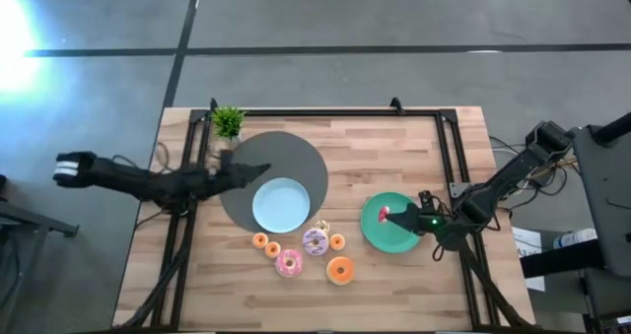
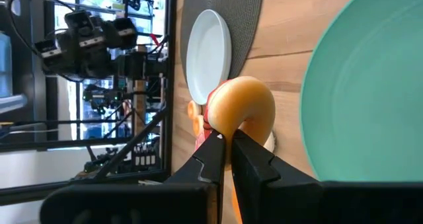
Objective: Pick & Place donuts
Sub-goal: Put the small orange donut on the green plate
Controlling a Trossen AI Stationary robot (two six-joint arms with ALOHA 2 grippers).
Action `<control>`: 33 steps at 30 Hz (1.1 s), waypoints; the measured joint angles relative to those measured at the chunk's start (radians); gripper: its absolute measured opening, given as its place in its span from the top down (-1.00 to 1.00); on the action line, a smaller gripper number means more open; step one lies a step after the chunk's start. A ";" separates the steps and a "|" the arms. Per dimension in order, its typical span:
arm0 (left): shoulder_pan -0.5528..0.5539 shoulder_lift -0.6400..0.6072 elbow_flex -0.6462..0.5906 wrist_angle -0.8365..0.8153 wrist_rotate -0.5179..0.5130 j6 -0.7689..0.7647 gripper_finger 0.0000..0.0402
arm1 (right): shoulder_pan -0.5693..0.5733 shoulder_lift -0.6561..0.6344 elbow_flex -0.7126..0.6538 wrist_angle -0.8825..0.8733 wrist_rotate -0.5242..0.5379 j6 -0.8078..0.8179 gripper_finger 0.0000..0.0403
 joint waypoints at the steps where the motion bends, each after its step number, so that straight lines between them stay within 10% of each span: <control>1: -0.001 0.051 0.023 -0.003 0.006 0.001 0.15 | 0.000 0.000 0.000 0.000 0.007 0.000 0.94; 16: -0.043 0.565 0.377 0.081 0.175 0.312 0.15 | 0.001 0.009 -0.001 -0.006 0.065 0.111 0.94; 33: -0.068 0.647 0.475 -0.010 0.198 0.350 0.15 | -0.065 0.171 -0.002 -0.028 -0.233 0.235 0.93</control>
